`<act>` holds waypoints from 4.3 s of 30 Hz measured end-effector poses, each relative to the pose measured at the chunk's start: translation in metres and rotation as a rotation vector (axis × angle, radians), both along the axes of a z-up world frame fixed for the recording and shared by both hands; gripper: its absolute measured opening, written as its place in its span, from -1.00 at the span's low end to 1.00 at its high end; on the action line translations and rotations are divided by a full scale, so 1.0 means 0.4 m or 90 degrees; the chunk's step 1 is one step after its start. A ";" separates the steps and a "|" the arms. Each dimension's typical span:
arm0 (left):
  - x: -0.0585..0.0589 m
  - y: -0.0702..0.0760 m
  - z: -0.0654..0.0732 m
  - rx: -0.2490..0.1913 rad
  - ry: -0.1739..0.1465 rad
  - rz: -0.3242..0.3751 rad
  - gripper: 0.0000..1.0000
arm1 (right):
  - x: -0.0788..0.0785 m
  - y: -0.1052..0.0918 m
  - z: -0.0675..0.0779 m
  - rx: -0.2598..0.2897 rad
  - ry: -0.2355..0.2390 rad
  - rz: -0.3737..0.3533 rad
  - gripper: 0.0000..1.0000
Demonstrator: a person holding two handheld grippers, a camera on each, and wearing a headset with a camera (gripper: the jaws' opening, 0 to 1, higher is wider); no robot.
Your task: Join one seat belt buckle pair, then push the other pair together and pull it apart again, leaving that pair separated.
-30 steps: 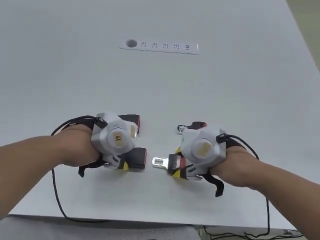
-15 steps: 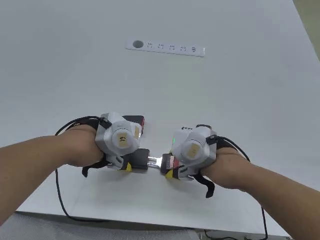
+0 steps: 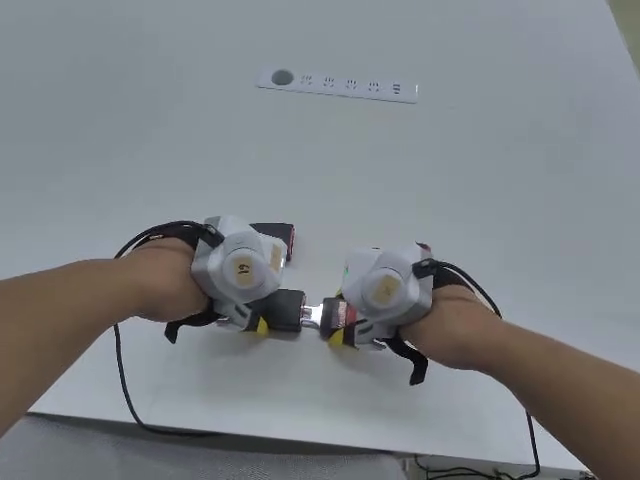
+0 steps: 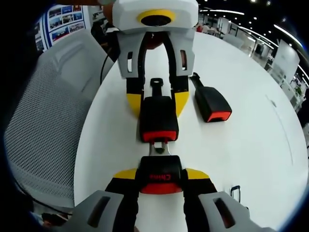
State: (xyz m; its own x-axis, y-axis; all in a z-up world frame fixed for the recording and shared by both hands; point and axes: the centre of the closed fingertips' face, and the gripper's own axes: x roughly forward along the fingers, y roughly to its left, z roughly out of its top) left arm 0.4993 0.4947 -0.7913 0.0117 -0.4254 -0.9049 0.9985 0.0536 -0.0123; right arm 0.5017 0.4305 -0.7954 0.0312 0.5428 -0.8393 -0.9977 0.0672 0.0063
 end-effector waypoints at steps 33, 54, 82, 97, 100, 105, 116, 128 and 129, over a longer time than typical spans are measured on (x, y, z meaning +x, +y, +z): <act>-0.005 0.000 0.005 -0.039 -0.005 0.029 -0.35 | 0.007 0.048 0.002 0.008 -0.011 0.017 -0.37; 0.001 0.005 0.001 -0.049 0.001 0.034 -0.34 | 0.000 0.046 0.010 0.010 -0.012 0.002 -0.35; 0.025 -0.010 0.096 -0.052 -0.033 0.059 -0.14 | 0.003 0.054 0.103 0.059 -0.021 -0.017 -0.21; 0.151 0.010 0.139 -0.066 -0.061 0.100 -0.01 | 0.144 -0.083 0.132 0.043 -0.057 -0.070 -0.26; 0.170 0.011 0.142 -0.067 -0.065 0.102 -0.02 | 0.174 -0.124 0.131 0.033 -0.066 -0.087 -0.28; 0.211 0.023 0.132 -0.059 -0.069 0.114 -0.01 | 0.225 -0.191 0.115 0.015 -0.071 -0.116 -0.30; 0.253 0.061 0.070 -0.026 -0.046 0.088 0.01 | 0.240 -0.265 0.056 -0.039 -0.050 -0.102 -0.32; 0.248 0.069 0.011 0.002 -0.027 0.062 -0.19 | 0.248 -0.271 0.023 -0.054 -0.027 -0.082 -0.34; 0.250 0.069 0.010 0.005 -0.030 0.059 -0.18 | 0.250 -0.274 0.016 -0.055 -0.026 -0.080 -0.34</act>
State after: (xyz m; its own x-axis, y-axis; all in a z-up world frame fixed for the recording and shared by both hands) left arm 0.5992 0.5225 -0.7872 0.0941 -0.4140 -0.9054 0.9886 0.1464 0.0358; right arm 0.6018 0.3211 -0.7888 0.1298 0.4586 -0.8791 -0.9807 0.1901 -0.0457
